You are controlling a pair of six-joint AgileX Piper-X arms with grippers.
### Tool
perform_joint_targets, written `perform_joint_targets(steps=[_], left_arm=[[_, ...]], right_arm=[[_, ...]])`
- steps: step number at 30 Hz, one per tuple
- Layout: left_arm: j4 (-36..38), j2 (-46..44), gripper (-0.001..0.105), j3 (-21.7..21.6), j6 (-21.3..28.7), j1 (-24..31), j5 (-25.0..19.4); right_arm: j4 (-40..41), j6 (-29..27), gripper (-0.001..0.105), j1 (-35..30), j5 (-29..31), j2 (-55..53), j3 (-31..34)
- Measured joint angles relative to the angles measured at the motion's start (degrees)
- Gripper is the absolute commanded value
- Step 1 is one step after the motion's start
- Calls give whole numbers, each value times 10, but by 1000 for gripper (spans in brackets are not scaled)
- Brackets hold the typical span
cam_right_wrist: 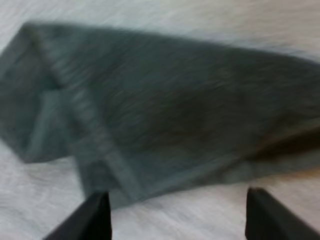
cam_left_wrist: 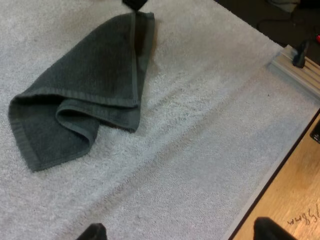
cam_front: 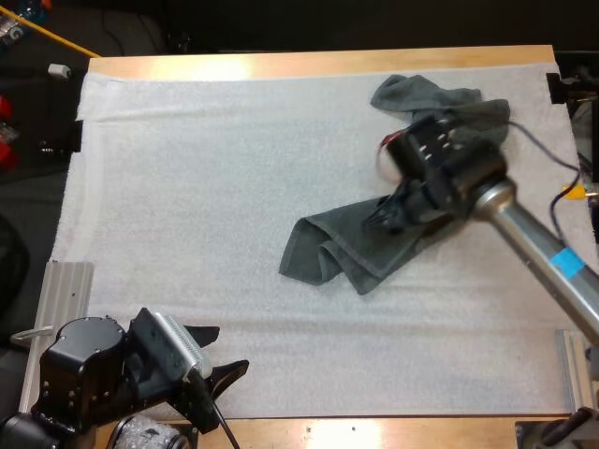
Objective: Pick towel from pile, fold and stack
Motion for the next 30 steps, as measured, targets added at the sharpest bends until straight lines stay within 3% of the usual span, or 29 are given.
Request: perform_joint_targets(steps=[11,30], left_arm=[[3,0,58,0,0,0,0],[7,0,58,0,0,0,0]], right_arm=[[-55,57,55,34,-1,57,80],[-96,61,55,34,-4,165,82]])
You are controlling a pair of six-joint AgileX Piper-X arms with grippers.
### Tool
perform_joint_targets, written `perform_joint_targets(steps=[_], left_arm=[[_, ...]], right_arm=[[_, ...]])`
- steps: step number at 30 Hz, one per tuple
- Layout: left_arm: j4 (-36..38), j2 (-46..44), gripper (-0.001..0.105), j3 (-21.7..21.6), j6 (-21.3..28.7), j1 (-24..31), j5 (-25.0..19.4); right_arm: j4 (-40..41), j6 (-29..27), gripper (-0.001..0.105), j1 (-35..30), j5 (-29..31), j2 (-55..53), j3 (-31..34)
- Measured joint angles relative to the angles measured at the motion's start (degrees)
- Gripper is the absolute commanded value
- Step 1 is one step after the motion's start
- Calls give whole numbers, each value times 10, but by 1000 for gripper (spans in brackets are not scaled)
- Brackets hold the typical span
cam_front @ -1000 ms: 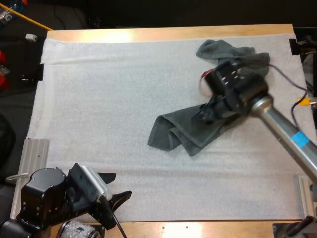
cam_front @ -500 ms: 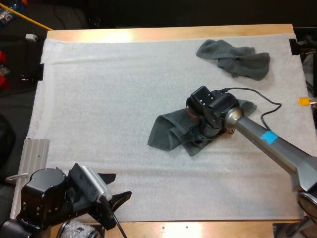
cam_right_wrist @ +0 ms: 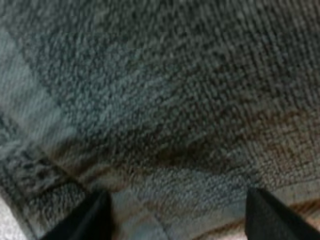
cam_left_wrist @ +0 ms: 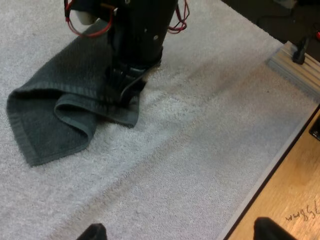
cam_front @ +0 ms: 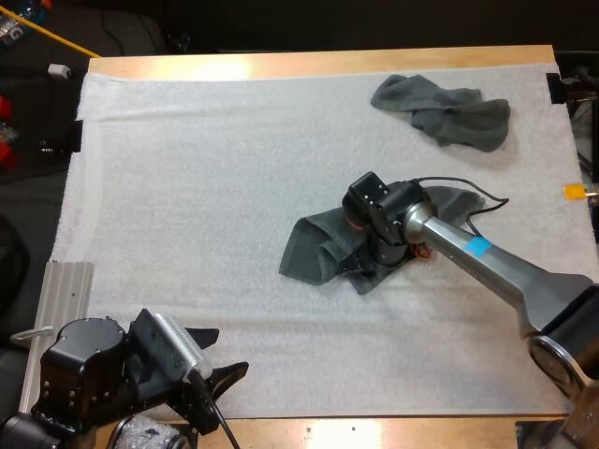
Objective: Pick towel from pile, fold and stack
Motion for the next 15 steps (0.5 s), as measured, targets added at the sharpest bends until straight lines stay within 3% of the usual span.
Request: perform_joint_targets(steps=[6,10,14,15], left_arm=[[0,0,58,0,0,0,0],[0,0,58,0,0,0,0],[0,0,58,0,0,0,0],[0,0,58,0,0,0,0]], right_arm=[[-9,7,52,0,0,12,0],[-9,7,30,0,0,13,-1],[-9,7,2,0,1,13,-2],[-9,7,0,0,2,13,-3]])
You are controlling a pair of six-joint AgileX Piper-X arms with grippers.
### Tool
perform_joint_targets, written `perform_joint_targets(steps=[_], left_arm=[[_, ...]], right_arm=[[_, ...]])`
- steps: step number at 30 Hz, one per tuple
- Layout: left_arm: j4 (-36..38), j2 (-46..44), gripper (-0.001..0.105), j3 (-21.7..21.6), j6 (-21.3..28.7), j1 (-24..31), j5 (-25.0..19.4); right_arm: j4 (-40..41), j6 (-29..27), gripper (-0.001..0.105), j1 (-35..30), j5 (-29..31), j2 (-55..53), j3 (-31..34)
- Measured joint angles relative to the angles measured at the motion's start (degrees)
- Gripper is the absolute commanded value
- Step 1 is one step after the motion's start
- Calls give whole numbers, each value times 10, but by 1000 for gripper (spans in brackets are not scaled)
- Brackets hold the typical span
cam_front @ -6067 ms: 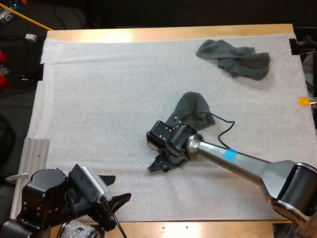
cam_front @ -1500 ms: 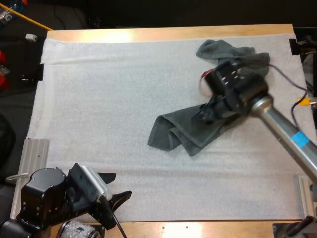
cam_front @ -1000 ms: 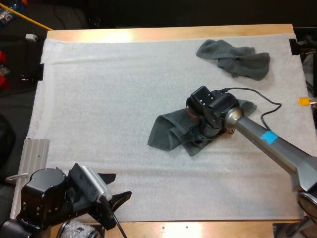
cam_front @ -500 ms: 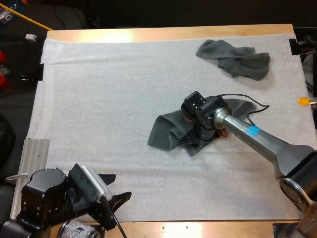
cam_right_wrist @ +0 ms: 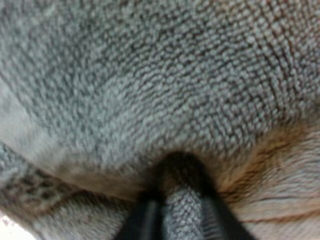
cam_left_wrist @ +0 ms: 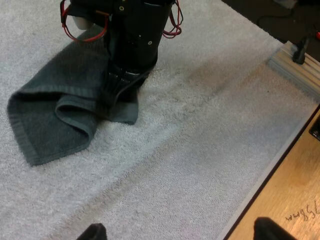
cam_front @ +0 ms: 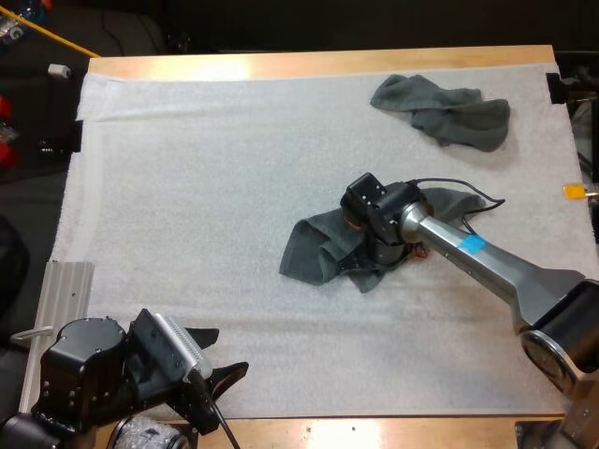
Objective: Pick towel from pile, fold and stack
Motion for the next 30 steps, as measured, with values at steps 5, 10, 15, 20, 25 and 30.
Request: perform_joint_targets(steps=[5,10,15,20,25,30], left_arm=[[0,0,58,0,0,0,0],[0,0,58,0,0,0,0],[-3,0,58,0,0,0,0],[-4,0,58,0,0,0,0],[-4,0,58,0,0,0,0],[-4,0,58,0,0,0,0]], right_arm=[[10,0,0,0,0,1,-4],[26,-4,0,0,1,-15,-11],[30,-4,0,0,1,-39,-25],[31,-6,0,0,1,-50,-30],[38,-17,0,0,1,-50,-51],[7,-23,0,-5,28,-50,-109]])
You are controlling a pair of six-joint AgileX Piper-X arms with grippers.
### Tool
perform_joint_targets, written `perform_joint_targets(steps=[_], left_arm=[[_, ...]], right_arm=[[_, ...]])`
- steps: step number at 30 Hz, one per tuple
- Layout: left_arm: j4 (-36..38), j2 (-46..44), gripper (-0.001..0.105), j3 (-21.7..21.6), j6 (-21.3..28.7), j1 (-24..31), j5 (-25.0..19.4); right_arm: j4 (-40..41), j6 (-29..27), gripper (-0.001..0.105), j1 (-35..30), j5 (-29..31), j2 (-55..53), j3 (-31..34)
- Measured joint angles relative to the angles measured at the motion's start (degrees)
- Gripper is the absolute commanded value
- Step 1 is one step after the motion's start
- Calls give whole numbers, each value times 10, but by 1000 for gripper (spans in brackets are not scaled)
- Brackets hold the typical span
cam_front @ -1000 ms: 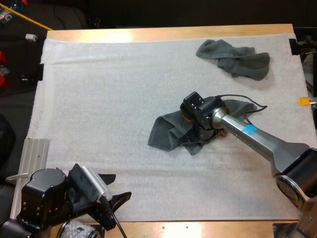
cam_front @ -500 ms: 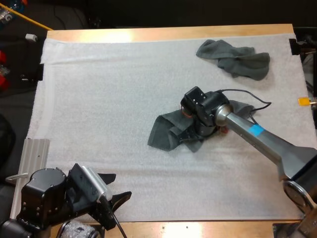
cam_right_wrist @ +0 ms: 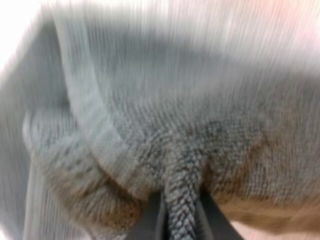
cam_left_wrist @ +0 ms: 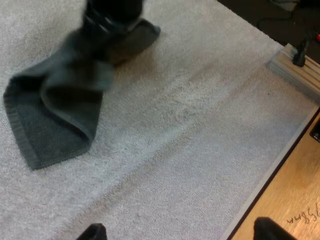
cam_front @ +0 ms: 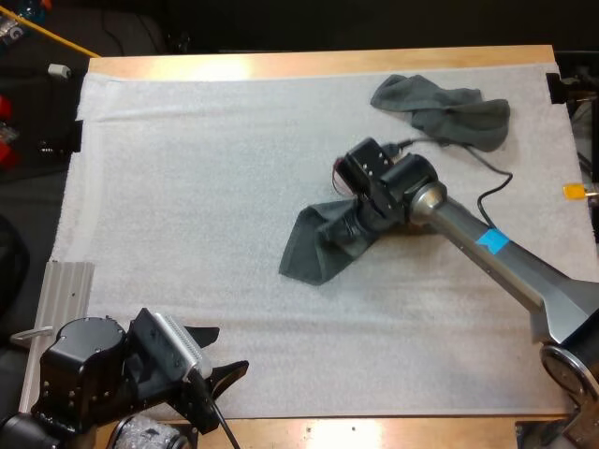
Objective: Pick towel from pile, fold and stack
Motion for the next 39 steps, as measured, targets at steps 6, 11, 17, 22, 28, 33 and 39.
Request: perform_joint_targets(steps=[6,11,17,22,28,33,39], left_arm=[[0,0,58,0,0,0,0],[0,0,58,0,0,0,0],[0,0,58,0,0,0,0],[0,0,58,0,0,0,0],[0,0,58,0,0,0,0],[5,0,58,0,0,0,0],[48,0,58,0,-1,0,-17]], right_arm=[[-56,13,50,-12,50,0,-69],[-54,20,88,-17,55,-1,-104],[-5,20,68,-17,55,-1,-104],[5,24,64,-17,-14,-1,-104],[5,46,63,5,-55,12,-104],[5,70,63,44,-61,60,-104],[5,120,63,68,-63,125,-104]])
